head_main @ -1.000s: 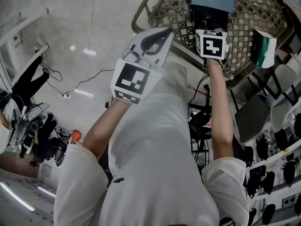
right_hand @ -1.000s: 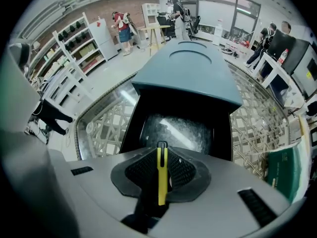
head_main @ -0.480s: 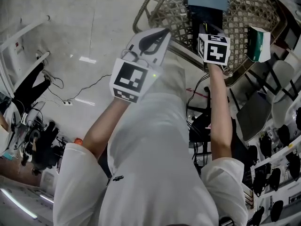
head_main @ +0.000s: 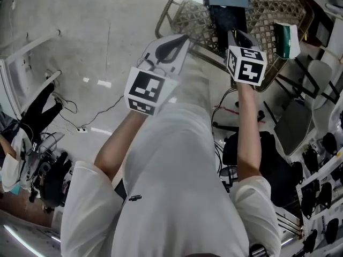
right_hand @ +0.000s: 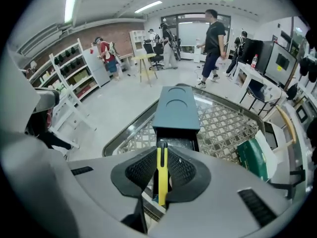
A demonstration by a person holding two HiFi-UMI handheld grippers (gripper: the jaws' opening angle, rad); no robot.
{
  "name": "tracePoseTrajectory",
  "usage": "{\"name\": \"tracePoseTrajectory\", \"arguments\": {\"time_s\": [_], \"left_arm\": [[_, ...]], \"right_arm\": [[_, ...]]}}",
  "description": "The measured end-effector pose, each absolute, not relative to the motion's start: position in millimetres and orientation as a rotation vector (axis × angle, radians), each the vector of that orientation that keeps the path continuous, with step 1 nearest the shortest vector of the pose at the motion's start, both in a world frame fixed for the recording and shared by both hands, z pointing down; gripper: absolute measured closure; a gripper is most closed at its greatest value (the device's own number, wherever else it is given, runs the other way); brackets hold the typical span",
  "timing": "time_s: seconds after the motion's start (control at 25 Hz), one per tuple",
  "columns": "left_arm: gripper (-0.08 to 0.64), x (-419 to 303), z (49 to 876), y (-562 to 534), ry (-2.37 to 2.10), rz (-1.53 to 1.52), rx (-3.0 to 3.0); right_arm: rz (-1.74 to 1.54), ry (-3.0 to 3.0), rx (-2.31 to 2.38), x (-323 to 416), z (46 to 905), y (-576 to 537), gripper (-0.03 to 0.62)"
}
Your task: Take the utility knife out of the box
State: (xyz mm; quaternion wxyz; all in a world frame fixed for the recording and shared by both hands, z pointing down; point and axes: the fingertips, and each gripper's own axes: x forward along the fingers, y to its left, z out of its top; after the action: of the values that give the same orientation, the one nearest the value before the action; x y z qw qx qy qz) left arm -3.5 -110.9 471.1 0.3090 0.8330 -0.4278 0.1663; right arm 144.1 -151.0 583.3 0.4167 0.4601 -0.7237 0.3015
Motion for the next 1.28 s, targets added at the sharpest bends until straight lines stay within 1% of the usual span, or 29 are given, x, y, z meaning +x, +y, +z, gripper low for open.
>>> {"name": "tracePoseTrajectory", "arguments": {"time_s": [0.72, 1.28], "left_arm": [[0.558, -38.9, 367.2, -78.5, -1.152, 0.348, 2.319], [0.558, -53.5, 301.1, -60.6, -1.224, 0.259, 2.392]], "right_arm": [[0.633, -2.032, 1.487, 118.4, 403.0, -110.6, 0.537], [0.337, -2.223, 1.645, 107.0, 286.9, -72.7, 0.537]]}}
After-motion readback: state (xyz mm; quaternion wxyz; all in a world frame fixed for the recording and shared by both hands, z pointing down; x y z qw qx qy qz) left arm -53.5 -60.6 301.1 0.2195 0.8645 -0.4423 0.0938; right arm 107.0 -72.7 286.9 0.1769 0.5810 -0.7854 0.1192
